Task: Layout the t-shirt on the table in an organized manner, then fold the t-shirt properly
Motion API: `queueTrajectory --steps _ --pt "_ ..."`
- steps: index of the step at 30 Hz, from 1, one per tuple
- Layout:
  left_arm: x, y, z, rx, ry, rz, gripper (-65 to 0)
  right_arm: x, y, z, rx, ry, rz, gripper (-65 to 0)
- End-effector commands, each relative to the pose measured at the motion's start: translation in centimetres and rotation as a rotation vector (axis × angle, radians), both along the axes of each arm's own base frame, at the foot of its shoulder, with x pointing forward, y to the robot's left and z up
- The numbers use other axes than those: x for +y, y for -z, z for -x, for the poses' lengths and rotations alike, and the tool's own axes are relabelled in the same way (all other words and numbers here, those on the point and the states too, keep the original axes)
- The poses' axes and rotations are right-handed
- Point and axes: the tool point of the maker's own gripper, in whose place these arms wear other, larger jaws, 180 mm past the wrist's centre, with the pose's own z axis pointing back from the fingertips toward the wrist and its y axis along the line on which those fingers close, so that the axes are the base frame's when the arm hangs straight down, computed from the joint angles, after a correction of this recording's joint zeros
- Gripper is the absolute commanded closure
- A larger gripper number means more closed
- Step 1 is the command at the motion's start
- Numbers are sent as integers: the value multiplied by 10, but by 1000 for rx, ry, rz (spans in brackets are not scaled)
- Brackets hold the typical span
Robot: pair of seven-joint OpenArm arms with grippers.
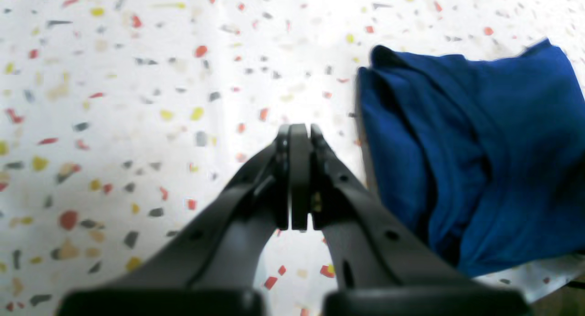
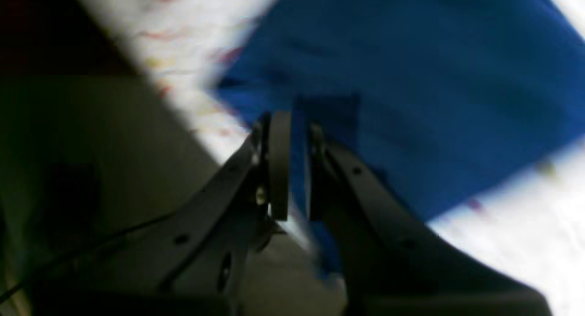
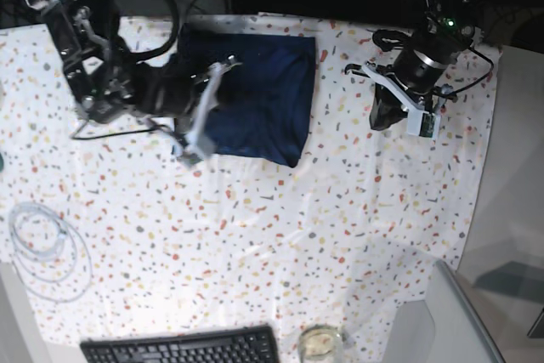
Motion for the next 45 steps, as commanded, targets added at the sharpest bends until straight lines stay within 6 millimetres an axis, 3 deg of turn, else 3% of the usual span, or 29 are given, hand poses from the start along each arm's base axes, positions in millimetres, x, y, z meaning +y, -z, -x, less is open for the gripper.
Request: queueTrajectory --steps 1,3,8,10,11,13,17,23,28,32,35,37,42,45 --pt "-9 -10 -8 -31 0 41 0 -12 -15 -15 -54 60 -24 -50" --pt "-15 -8 -10 -5 -1 90 0 -42 -21 -25 -79 162 -13 -50" --pt "-34 -4 -12 18 7 319 -517 -90 -28 -35 -112 310 16 -50" --pt "-51 2 -9 37 89 389 -629 -96 -28 -36 -112 326 23 -51" --pt "-61 6 -7 52 137 419 -650 -96 -27 -36 -110 329 24 -51" --pt "-75 18 -2 93 189 462 -650 -97 -26 -35 -107 329 25 -51" --pt "-87 42 3 170 190 506 -650 -95 -25 -33 -101 325 25 -51" --pt "-99 62 5 231 171 550 -650 -97 -23 -31 -95 331 27 -51" --pt "-126 75 12 299 241 567 -650 -98 -24 -32 -101 336 25 -51" --pt "-127 82 14 324 229 577 -650 -101 -22 -30 -121 351 22 -51" --pt "-126 85 16 334 224 577 -504 -111 -22 -29 -149 359 37 -51" --pt "-125 85 15 334 221 575 -357 -115 -21 -28 -169 372 38 -51" --pt "-127 82 8 325 238 568 0 -151 -26 -29 -219 471 66 -51" --pt "-126 78 0 309 248 558 0 -171 -31 -31 -236 524 86 -51"
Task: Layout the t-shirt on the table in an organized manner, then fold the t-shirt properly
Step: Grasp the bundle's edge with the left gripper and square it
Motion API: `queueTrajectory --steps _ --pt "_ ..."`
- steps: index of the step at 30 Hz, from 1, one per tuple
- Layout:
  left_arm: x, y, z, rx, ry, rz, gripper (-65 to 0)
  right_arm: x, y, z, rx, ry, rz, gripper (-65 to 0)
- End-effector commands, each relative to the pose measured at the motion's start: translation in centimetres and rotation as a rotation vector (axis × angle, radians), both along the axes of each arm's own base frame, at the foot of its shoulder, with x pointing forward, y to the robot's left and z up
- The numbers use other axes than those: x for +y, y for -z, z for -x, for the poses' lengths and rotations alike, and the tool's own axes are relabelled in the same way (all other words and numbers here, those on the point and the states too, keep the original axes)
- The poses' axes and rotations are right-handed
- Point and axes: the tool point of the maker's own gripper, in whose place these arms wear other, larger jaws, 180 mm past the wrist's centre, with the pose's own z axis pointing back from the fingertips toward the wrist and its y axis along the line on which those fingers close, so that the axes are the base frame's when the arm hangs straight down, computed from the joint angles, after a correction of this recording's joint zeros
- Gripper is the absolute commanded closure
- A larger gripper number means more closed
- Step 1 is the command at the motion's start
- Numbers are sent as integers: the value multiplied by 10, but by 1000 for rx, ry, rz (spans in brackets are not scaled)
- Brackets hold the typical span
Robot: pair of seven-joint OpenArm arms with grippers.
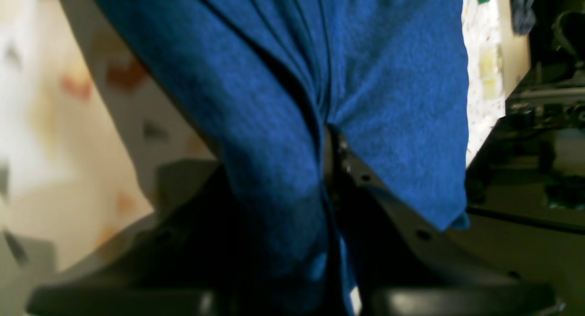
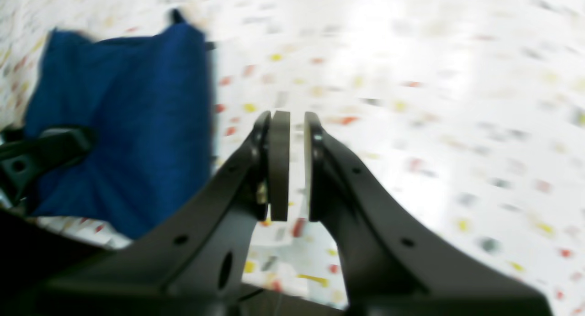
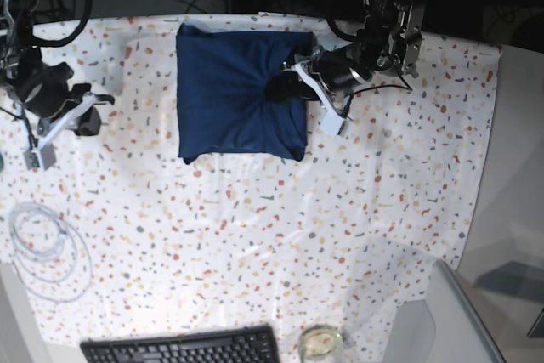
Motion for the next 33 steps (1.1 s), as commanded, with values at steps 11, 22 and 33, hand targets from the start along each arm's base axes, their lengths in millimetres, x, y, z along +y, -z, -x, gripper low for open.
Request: queueTrajectory --steps 11,22,33 --pt "-6 -25 -39 -196 603 -300 0 -41 6 4 9 104 25 -51" --pt "-22 -33 -86 -510 1079 -728 0 -39 15 18 32 154 -7 -50" --pt "-79 1 -83 -591 1184 -778 0 -63 24 51 68 294 -18 -50"
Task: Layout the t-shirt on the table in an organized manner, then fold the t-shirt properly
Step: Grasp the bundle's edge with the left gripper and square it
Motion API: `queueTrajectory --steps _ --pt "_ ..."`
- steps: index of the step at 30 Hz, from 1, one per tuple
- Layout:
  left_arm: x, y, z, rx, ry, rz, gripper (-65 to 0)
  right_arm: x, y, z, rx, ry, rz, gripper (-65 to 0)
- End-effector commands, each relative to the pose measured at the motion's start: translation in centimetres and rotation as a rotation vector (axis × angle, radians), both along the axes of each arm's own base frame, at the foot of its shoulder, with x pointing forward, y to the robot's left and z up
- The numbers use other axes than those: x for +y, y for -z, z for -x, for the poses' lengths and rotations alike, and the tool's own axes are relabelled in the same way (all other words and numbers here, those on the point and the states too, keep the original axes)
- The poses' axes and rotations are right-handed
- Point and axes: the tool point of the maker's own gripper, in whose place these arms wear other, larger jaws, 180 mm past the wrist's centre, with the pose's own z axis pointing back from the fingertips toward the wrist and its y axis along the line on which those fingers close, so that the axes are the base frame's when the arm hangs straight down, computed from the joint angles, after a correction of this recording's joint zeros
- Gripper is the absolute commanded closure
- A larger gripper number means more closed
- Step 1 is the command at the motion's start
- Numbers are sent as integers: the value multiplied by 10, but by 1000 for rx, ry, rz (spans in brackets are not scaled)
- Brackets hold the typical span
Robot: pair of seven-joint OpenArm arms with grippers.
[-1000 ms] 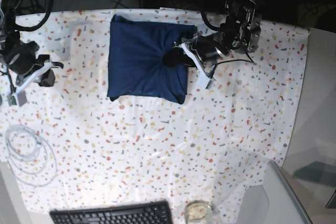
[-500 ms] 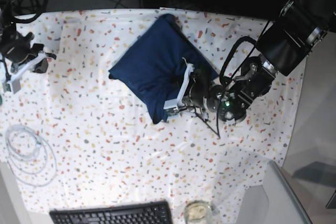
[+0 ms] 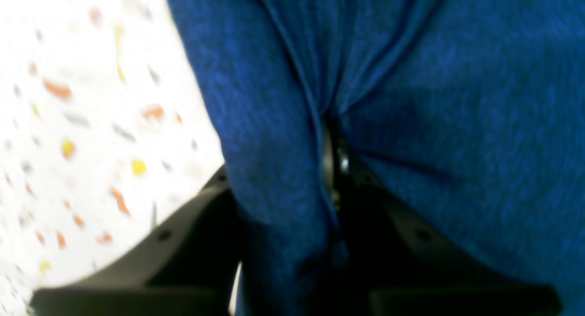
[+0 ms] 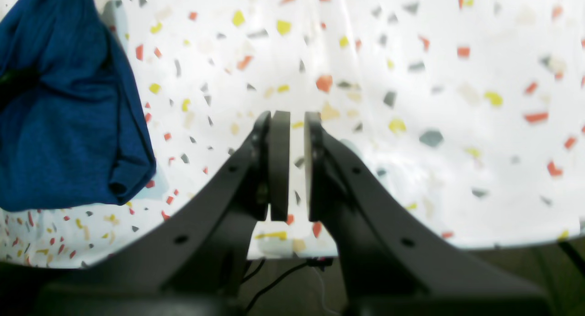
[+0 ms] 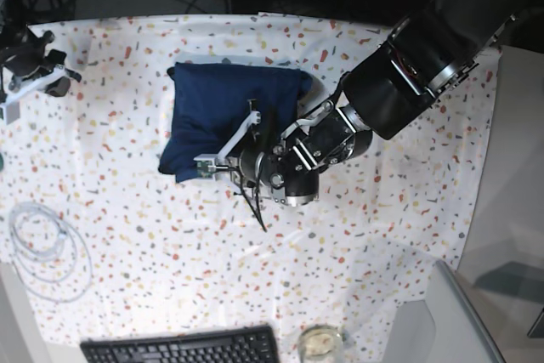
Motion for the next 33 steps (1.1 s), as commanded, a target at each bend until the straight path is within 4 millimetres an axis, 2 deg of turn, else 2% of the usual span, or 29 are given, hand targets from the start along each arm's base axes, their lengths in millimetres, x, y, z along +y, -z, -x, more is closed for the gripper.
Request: queueTrajectory --steps 1,5,14,22,28,31,33 --pt "-6 -2 -3 -7 13 -12 0 -11 -10 -4 -36 6 27 -50" --pt "-6 0 -2 3 7 -15 0 -12 -7 4 -18 11 27 -50" --pt "-7 3 3 11 11 -11 0 -7 -5 4 -21 19 12 -50" --pt "-5 -1 -4 -11 20 -26 0 -6 -5 3 -23 19 11 -50" --pt "-5 -9 -17 -39 23 -29 -347 -6 -5 3 -22 18 10 -50" --pt "-7 -19 -28 -69 28 -24 -453 -4 -5 2 -23 14 8 -50" --pt "-11 -27 -33 -91 38 -10 -490 -4 -5 2 -23 13 8 -50"
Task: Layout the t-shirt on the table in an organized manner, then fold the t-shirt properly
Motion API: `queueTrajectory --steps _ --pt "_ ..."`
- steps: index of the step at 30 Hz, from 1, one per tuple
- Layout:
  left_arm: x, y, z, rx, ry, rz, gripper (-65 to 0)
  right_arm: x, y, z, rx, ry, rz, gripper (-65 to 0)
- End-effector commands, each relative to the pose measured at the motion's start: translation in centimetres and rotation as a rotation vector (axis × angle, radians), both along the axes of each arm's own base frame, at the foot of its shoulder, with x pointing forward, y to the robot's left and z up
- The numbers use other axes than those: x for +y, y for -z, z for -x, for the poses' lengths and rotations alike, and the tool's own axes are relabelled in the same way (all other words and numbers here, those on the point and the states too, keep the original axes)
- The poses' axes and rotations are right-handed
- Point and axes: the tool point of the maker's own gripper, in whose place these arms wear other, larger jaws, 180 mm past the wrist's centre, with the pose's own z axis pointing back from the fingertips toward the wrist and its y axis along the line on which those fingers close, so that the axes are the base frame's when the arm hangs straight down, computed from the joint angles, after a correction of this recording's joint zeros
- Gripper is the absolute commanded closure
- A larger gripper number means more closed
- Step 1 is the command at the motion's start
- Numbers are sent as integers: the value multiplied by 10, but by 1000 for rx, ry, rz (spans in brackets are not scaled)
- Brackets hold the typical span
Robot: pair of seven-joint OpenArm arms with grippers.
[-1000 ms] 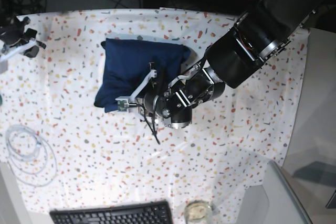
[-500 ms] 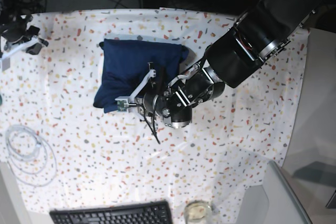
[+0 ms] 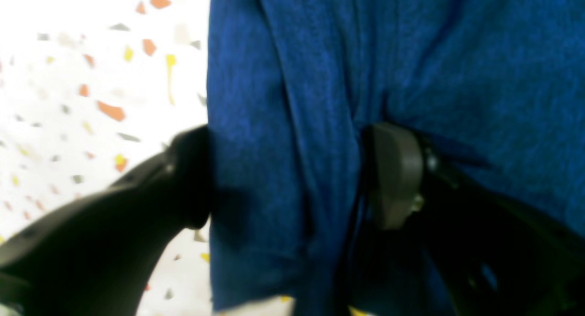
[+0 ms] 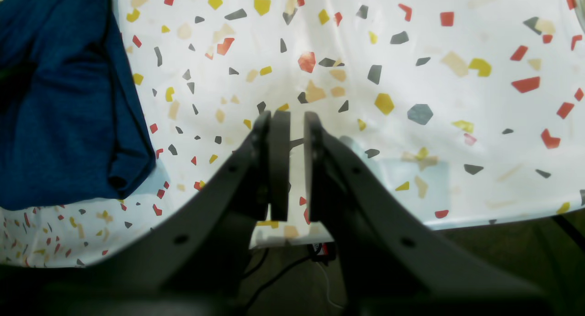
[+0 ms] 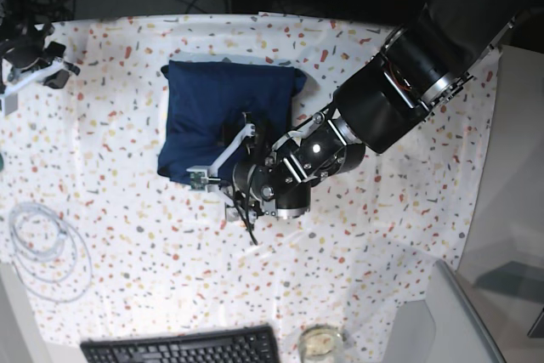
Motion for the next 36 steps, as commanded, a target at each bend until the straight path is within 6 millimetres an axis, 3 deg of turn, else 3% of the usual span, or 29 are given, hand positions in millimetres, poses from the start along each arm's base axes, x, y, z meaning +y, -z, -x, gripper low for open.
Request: queueTrajectory --steps 1,8,13,19,21,23,25,30,33,36 --pt "-6 -15 -12 -34 19 13 -502 -4 -9 -7 -36 -8 15 -50" --pt "-14 -39 -20 -108 49 10 -505 -3 -9 -8 -35 -9 14 -50" --pt "-5 -51 -30 -150 48 14 -507 -3 -9 -8 -35 -9 14 -50" --pt "22 -68 -39 -226 39 -71 -492 -4 -11 -9 -42 -13 20 -50" --pt "27 -77 -39 -253 40 -73 -411 -3 -18 -12 -60 -22 28 -50" --pt "40 -81 -32 -258 -4 -54 -239 -1 -28 -14 -85 -40 46 -50" --pt "50 -89 -24 -259 -94 7 0 -1 -39 -10 -98 -64 73 -50" --pt "107 -107 1 -258 -408 179 0 -4 -55 11 -77 -137 140 -50" --pt "143 -112 31 -261 -541 208 0 -10 -47 44 13 -165 160 -50" --pt "169 -104 69 -229 -614 185 0 -14 -39 90 132 -225 174 -48"
